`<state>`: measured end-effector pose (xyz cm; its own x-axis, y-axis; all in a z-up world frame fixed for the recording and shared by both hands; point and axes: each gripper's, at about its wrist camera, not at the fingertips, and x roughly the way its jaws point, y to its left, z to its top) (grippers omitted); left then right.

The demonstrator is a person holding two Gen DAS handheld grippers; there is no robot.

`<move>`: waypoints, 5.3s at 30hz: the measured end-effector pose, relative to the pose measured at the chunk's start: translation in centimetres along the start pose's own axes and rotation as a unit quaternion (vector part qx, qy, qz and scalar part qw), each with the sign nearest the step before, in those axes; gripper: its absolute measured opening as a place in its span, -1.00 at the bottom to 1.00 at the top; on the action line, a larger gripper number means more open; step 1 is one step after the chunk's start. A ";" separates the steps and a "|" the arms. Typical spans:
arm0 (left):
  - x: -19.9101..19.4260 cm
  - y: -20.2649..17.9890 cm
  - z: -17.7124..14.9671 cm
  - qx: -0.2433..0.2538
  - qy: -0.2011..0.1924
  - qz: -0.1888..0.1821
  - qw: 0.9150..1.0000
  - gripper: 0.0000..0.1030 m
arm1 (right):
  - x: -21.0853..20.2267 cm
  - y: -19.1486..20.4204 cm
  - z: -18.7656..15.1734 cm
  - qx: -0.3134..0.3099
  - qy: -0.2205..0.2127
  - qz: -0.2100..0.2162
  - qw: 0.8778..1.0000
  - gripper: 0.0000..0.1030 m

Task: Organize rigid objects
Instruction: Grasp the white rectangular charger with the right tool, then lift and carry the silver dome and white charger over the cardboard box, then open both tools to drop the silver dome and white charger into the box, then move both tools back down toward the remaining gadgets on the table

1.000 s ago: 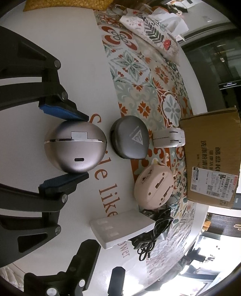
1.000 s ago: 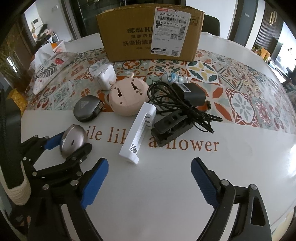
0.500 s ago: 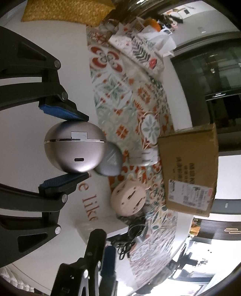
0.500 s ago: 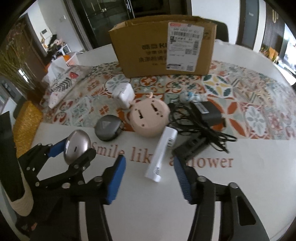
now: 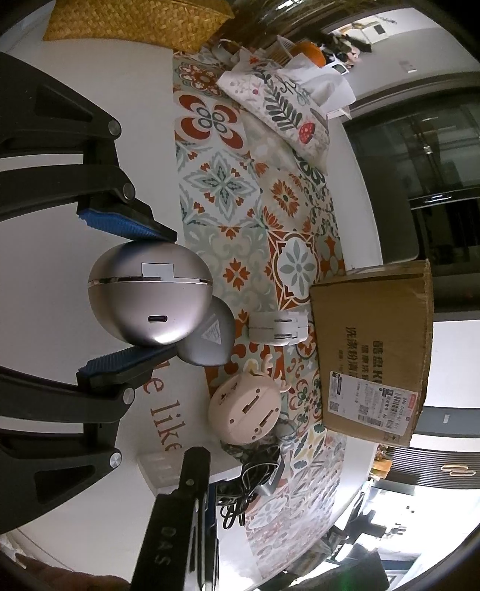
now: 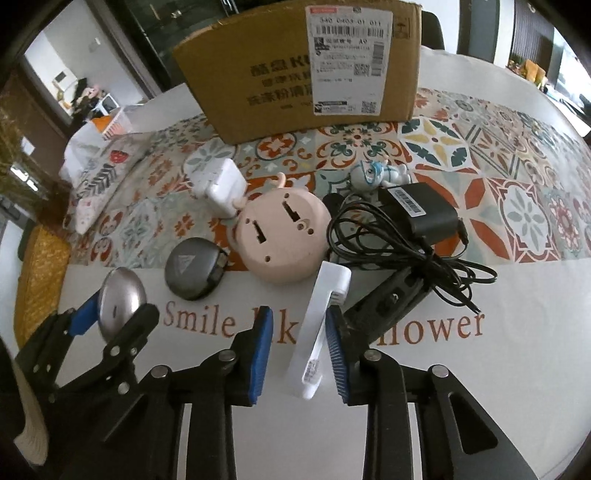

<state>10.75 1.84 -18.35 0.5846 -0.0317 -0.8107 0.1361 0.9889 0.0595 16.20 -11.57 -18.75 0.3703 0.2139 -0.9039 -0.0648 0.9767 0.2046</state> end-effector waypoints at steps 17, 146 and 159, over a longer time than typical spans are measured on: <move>-0.6 -0.6 0.3 0.000 0.002 -0.009 1.000 0.03 | 0.7 -0.7 0.1 0.007 0.004 -0.011 1.000 -0.77; -2.7 -1.0 26.5 -0.015 -0.068 0.016 0.997 0.74 | -11.1 -2.6 22.7 -0.037 -0.146 -0.041 0.988 0.07; -7.9 -0.5 22.0 -0.011 -0.111 0.033 0.993 0.80 | -15.1 -0.6 17.1 -0.042 -0.190 -0.051 0.979 0.26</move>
<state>23.63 -1.64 0.80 0.7543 0.0043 -0.6566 0.0752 0.9928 0.0928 26.46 -15.69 1.16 0.6965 0.1080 -0.7093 -0.0792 0.9941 0.0736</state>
